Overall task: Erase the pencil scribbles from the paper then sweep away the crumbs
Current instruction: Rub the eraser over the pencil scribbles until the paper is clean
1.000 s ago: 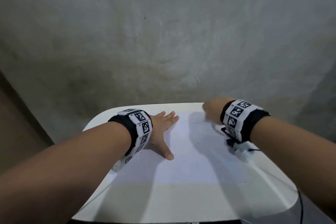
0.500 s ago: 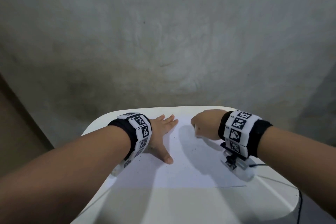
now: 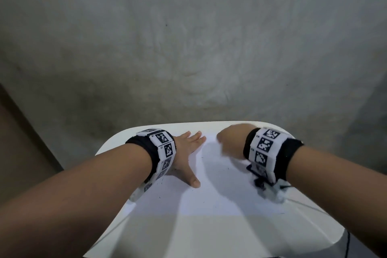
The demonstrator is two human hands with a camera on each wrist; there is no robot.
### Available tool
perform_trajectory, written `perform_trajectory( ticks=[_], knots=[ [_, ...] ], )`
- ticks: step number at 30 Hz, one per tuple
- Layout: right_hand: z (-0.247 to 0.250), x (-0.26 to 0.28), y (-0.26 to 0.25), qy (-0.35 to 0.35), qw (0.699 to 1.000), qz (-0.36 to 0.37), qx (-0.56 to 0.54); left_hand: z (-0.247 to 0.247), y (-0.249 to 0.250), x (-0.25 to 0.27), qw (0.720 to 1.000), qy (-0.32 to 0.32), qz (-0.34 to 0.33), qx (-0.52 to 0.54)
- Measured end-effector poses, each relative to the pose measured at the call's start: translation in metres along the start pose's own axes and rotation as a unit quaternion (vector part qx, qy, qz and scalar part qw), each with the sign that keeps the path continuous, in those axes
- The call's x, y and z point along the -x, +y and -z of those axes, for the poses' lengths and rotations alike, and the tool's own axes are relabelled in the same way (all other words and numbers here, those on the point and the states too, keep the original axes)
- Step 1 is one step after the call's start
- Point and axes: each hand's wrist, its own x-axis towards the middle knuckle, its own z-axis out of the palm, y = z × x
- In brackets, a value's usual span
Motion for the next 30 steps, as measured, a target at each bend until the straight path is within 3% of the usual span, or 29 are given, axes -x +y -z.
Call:
perform_trajectory(
  ticks=[2, 6, 11, 15, 19, 23, 27, 30],
  knots=[
    [-0.007, 0.007, -0.023, -0.022, 0.997, 0.069, -0.015, 0.0, -0.001, -0.001, 1.0, 0.002, -0.004, -0.002],
    [0.002, 0.003, -0.003, 0.008, 1.0, -0.007, -0.021, 0.0, 0.0, 0.001, 1.0, 0.003, -0.003, 0.007],
    [-0.007, 0.014, -0.024, -0.02, 0.998, 0.055, -0.018, 0.0, -0.003, -0.002, 1.0, -0.001, -0.008, 0.008],
    [0.001, 0.013, -0.01, 0.01, 1.0, 0.0, 0.017, -0.001, -0.001, -0.002, 1.0, 0.004, -0.005, 0.011],
    [-0.009, 0.022, -0.035, -0.028, 0.996, 0.079, 0.004, -0.002, -0.003, -0.004, 1.0, 0.007, -0.005, 0.0],
    [0.001, 0.015, -0.008, 0.006, 1.0, -0.005, 0.017, -0.003, -0.003, -0.005, 1.0, 0.006, -0.004, 0.008],
    [-0.014, 0.027, -0.032, -0.026, 0.997, 0.065, -0.013, -0.002, -0.004, -0.005, 1.0, 0.004, -0.006, -0.003],
    [-0.002, 0.018, 0.0, 0.009, 0.998, -0.005, -0.055, 0.0, -0.003, -0.003, 1.0, 0.002, -0.005, 0.003]
  ],
)
